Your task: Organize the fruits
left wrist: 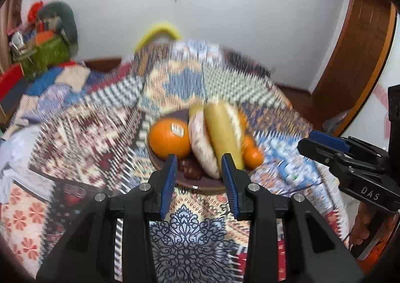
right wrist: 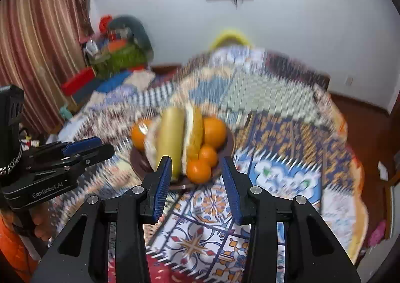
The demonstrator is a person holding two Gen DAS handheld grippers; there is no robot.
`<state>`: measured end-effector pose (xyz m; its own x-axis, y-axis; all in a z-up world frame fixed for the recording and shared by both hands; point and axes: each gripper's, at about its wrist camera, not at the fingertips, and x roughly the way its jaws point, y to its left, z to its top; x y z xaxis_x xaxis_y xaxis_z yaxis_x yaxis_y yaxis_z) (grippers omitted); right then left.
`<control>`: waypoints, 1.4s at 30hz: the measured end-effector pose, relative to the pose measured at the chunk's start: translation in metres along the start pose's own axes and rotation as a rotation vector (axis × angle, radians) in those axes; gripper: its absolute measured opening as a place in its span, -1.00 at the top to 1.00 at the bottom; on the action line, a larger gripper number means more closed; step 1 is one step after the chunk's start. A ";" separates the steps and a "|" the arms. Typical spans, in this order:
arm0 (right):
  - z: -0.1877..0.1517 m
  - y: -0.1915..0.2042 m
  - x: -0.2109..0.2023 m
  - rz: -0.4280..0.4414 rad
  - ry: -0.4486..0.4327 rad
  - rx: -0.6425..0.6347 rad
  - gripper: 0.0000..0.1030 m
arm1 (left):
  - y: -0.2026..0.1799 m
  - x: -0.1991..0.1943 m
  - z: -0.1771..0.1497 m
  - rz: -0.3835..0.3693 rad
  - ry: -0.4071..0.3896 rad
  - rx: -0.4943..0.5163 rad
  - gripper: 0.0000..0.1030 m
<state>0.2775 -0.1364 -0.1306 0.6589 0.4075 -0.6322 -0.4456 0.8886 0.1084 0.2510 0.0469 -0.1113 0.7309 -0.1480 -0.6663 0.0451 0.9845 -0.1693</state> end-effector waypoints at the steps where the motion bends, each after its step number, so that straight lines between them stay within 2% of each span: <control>1: 0.003 0.002 -0.011 -0.004 -0.029 -0.004 0.27 | -0.002 -0.015 0.003 0.004 -0.036 0.003 0.30; 8: 0.018 0.030 -0.102 -0.021 -0.240 -0.036 0.27 | -0.024 -0.117 0.018 0.003 -0.254 0.038 0.30; 13: 0.018 0.052 -0.153 -0.016 -0.364 -0.047 0.26 | -0.041 -0.175 0.014 0.005 -0.372 0.070 0.30; 16: 0.014 0.060 -0.175 -0.011 -0.421 -0.045 0.07 | -0.050 -0.203 0.008 0.015 -0.431 0.091 0.18; 18: 0.011 0.066 -0.186 -0.015 -0.452 -0.046 0.00 | -0.055 -0.217 0.003 0.023 -0.462 0.101 0.01; 20: 0.008 0.070 -0.193 -0.016 -0.471 -0.050 -0.08 | -0.058 -0.230 -0.002 0.029 -0.490 0.107 -0.07; 22: 0.005 0.074 -0.196 -0.017 -0.484 -0.050 -0.33 | -0.061 -0.239 -0.006 0.030 -0.506 0.113 -0.15; 25: -0.001 0.080 -0.200 -0.036 -0.505 -0.050 -0.53 | -0.062 -0.249 -0.012 0.031 -0.521 0.109 -0.35; 28: -0.006 0.082 -0.202 -0.050 -0.516 -0.045 -0.68 | -0.062 -0.253 -0.015 0.034 -0.527 0.106 -0.51; 30: -0.009 0.084 -0.203 -0.055 -0.518 -0.045 -0.69 | -0.062 -0.255 -0.018 0.034 -0.531 0.101 -0.71; 32: -0.012 0.085 -0.205 -0.061 -0.517 -0.045 -0.74 | -0.062 -0.256 -0.021 0.037 -0.540 0.103 -0.74; 35: -0.016 0.085 -0.207 -0.080 -0.525 -0.037 -1.00 | -0.063 -0.259 -0.025 0.042 -0.544 0.107 -0.89; 42: -0.021 0.086 -0.213 -0.090 -0.537 -0.034 -1.00 | -0.065 -0.263 -0.032 0.045 -0.545 0.098 -0.96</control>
<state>0.0863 -0.1516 -0.0030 0.9082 0.3885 -0.1558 -0.3870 0.9212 0.0414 0.0338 0.0186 0.0516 0.9789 -0.0614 -0.1946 0.0500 0.9967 -0.0632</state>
